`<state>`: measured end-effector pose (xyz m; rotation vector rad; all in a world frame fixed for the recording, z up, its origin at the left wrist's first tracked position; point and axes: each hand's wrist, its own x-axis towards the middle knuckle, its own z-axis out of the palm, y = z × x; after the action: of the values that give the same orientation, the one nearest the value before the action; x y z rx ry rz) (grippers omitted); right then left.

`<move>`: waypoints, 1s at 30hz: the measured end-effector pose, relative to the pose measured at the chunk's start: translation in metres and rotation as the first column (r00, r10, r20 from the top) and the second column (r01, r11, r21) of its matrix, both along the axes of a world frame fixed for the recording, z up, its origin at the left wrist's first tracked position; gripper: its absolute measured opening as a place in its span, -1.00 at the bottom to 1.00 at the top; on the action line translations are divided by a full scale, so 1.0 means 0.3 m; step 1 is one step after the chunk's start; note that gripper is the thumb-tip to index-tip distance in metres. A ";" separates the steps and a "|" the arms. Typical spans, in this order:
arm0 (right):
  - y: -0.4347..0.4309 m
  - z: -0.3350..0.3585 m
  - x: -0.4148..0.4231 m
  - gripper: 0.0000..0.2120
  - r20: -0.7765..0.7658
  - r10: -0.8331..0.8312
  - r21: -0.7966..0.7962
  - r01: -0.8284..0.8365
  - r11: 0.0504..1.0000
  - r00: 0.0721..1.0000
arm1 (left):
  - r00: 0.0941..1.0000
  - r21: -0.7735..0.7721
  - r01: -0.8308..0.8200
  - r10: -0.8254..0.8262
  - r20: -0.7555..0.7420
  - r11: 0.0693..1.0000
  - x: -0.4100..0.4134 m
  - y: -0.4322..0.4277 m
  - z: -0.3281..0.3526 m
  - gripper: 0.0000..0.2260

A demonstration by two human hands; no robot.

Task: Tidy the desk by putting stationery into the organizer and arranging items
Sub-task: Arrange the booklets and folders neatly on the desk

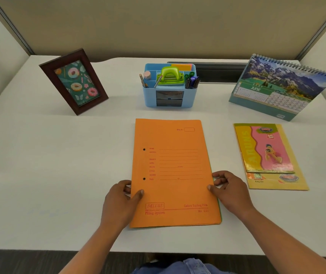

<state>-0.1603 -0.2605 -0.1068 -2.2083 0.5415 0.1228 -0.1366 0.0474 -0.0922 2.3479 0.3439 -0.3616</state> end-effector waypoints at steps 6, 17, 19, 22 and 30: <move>0.009 0.008 -0.016 -0.78 0.049 -0.018 0.055 0.015 0.998 0.999 | 0.946 0.314 0.093 -0.183 0.269 0.945 -0.009 -0.077 -0.020 -0.40; -0.007 -0.069 -0.018 -0.40 0.025 0.383 -0.461 -0.330 0.824 0.923 | 0.806 0.495 0.399 -0.552 0.211 0.772 0.053 -0.295 -0.120 -0.33; -0.019 -0.089 -0.025 -0.36 -0.018 0.418 -0.470 -0.377 0.798 0.908 | 0.806 0.505 0.415 -0.563 0.183 0.757 0.046 -0.301 -0.133 -0.30; -0.026 -0.109 -0.033 -0.36 -0.061 0.436 -0.515 -0.403 0.757 0.898 | 0.806 0.505 0.414 -0.563 0.183 0.758 0.037 -0.304 -0.144 -0.33; -0.021 -0.106 -0.032 -0.37 -0.059 0.444 -0.525 -0.406 0.748 0.894 | 0.819 0.491 0.394 -0.539 0.197 0.777 0.036 -0.306 -0.150 -0.38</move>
<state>-0.1700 -0.2667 -0.1386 -2.8406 0.0003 0.1481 -0.1259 -0.0442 -0.1372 2.8666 -0.3918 -0.1196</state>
